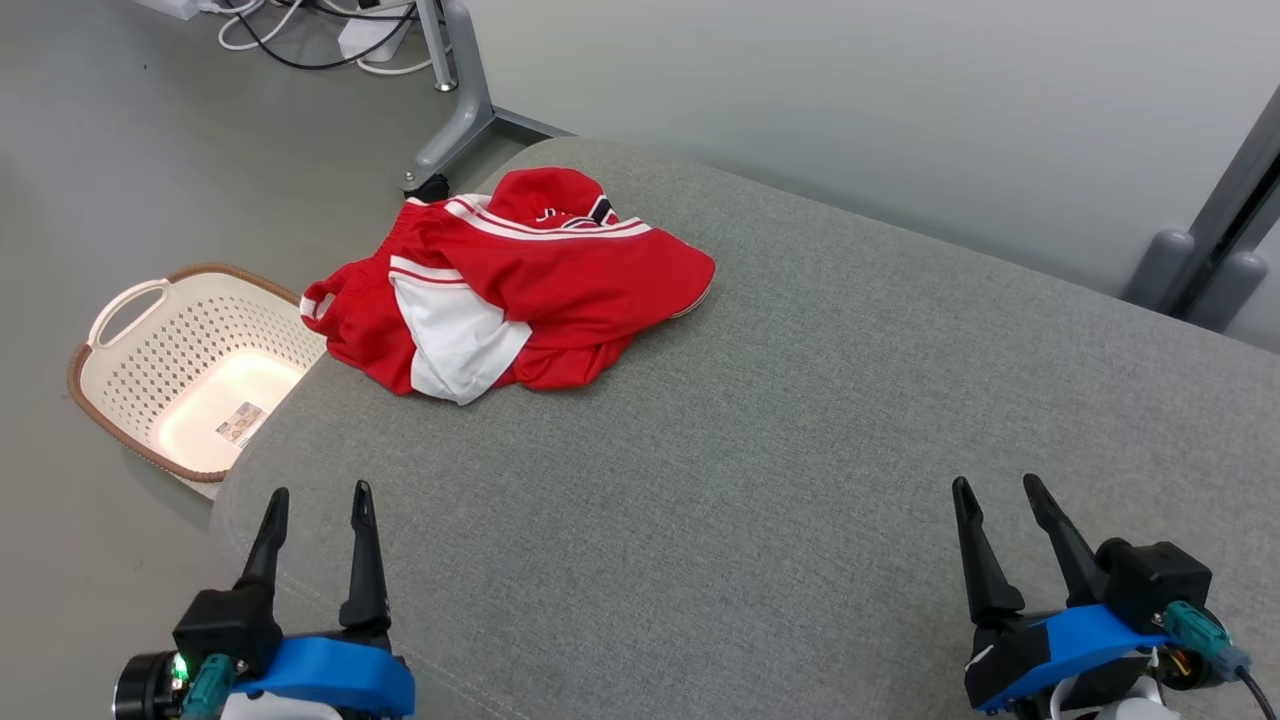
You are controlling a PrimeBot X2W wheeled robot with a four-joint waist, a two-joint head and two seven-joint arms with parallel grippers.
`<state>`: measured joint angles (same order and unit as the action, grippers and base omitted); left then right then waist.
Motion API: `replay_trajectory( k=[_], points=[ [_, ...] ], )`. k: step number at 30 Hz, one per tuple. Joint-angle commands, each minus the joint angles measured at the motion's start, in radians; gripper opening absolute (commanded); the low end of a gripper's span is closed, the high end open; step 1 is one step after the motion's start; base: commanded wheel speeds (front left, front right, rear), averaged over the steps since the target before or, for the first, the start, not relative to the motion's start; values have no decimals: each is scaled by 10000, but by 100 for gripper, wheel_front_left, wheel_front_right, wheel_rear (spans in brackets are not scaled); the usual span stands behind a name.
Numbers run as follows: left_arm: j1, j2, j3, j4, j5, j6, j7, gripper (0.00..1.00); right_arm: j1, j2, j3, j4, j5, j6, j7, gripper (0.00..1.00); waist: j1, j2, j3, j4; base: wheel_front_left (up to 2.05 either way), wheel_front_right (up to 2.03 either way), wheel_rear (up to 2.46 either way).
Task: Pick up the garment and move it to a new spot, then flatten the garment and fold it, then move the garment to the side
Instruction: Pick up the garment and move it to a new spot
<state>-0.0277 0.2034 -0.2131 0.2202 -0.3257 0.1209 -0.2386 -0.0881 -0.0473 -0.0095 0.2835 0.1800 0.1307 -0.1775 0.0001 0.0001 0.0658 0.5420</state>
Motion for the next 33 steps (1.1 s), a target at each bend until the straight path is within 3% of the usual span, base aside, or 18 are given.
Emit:
replay_trajectory(
  k=[1, 5, 11, 16, 24, 33],
  points=[
    [-186, 77, 33, -95, -57, -67, 59, 100, 97, -56, -51, -47, 63, 1, -11, 100, -1, -1, 35, 1, 0, 0, 0],
    [-639, 275, 394, -573, -560, -350, 247, 100, 144, -56, -252, -266, -33, 1, 54, 100, -1, -1, 279, 15, 0, 0, 0],
    [-1886, 1018, 1209, -1188, -1432, -725, 1235, 100, -77, -57, -321, -835, -415, 1, 182, 100, -1, -1, 1037, -342, 0, 0, 0],
    [-3367, 1715, 1624, -379, -2251, -1108, 2706, 100, -269, -57, -208, -1311, -693, 1, 439, 100, -1, -1, 1746, -820, 0, 0, 0],
    [-5036, 2819, 1977, 1393, -2707, -1225, 4407, 100, -544, -60, 54, -1952, -1047, 1, 792, 100, -1, -1, 2849, -2174, 0, 0, 0],
    [-6039, 3138, 2345, 2520, -3424, -1031, 5681, 100, -643, -54, -16, -2587, -1177, 1, 996, 100, -1, -1, 4085, -3467, 0, 0, 0]
  ],
)
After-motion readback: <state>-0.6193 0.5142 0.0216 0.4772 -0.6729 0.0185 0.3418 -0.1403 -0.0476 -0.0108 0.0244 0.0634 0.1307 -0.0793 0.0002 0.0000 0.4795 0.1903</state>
